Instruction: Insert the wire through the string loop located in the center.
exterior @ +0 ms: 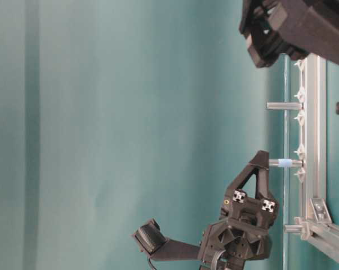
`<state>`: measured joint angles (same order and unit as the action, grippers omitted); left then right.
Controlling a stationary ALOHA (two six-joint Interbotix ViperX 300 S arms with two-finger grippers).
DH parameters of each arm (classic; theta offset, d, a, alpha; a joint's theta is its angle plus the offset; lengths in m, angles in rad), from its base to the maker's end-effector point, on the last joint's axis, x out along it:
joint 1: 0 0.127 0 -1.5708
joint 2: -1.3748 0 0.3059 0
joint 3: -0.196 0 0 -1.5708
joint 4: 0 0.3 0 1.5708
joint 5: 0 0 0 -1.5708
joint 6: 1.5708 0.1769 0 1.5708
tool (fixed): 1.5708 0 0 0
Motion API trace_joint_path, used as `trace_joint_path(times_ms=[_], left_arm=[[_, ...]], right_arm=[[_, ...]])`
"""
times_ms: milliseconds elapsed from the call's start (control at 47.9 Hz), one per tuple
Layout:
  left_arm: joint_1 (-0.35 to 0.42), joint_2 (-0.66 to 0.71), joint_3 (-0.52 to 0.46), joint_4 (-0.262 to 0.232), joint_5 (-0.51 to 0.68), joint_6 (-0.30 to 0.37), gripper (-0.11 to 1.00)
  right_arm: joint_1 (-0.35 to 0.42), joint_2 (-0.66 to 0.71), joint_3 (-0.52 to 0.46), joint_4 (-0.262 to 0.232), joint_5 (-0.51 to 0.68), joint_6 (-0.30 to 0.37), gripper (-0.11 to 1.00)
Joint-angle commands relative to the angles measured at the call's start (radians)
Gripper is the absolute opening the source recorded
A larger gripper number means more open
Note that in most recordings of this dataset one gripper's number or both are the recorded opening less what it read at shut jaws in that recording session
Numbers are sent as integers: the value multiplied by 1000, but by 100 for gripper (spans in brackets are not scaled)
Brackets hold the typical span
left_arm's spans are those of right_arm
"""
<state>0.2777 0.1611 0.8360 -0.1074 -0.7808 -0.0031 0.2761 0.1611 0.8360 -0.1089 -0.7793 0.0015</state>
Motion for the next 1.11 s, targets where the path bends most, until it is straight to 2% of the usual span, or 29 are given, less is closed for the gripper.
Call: trace_joint_path(times_ms=[0,42,104,146,501,751,1085], left_arm=[[-5,-60,-21,46,37,15,15],[-6,-72,-25,46,67,15,12],[-5,-89,-23,46,117,17,1],[-5,-103,-20,46,155,17,0],[-29,-225,31,46,268,15,0],[-32,-365,155,46,370,6,0],[-37,-554,278,46,479,-2,1]], right_arm=[[-8,-6,-14,0,2,2,19],[-8,-6,-11,0,12,2,17],[-8,-6,-9,0,43,2,4],[-8,-6,-9,0,57,2,0],[-6,-6,-69,-9,101,3,0],[-3,-6,-123,-9,238,34,0],[0,2,-130,-32,238,74,0]])
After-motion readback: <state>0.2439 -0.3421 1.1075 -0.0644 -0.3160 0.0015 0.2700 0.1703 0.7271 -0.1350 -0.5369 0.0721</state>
